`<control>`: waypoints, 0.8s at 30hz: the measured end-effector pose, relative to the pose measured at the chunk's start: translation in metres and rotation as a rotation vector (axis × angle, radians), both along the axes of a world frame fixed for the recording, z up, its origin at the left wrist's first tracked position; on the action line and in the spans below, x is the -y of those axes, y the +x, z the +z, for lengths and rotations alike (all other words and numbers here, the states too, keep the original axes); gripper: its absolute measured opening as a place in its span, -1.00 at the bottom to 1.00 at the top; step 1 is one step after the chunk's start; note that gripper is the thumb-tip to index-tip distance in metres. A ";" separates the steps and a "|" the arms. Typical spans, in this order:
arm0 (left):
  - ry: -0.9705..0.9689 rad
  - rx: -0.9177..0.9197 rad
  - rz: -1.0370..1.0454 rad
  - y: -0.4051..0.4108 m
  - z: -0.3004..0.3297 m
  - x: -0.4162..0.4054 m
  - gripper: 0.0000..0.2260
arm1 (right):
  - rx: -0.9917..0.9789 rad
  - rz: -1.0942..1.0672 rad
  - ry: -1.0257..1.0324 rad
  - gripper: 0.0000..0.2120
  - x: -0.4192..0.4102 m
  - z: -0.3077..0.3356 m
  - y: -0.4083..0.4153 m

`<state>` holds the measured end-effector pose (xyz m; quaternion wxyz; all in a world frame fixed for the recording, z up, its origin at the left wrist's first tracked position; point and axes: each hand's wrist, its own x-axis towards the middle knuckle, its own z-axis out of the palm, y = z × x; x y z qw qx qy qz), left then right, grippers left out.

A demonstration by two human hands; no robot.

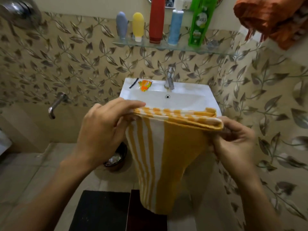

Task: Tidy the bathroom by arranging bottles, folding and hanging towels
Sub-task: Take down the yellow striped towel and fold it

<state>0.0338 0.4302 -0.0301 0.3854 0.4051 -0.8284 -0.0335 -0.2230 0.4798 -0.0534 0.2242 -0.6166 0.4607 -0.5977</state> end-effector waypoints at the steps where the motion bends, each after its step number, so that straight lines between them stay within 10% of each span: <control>1: 0.042 -0.041 -0.010 -0.002 0.001 0.003 -0.74 | 0.035 0.002 0.048 -0.96 0.002 0.002 0.000; 4: 0.201 0.065 0.006 -0.010 -0.002 0.015 -0.77 | -0.117 -0.028 0.274 -0.81 0.014 -0.003 0.001; 15: -0.042 -0.085 0.045 -0.014 0.025 0.007 -0.59 | -0.074 -0.076 -0.051 -0.56 0.013 0.024 0.004; 24: -0.252 -0.318 0.028 -0.022 0.016 0.006 -0.85 | -0.129 -0.104 -0.221 -0.72 0.013 0.024 0.006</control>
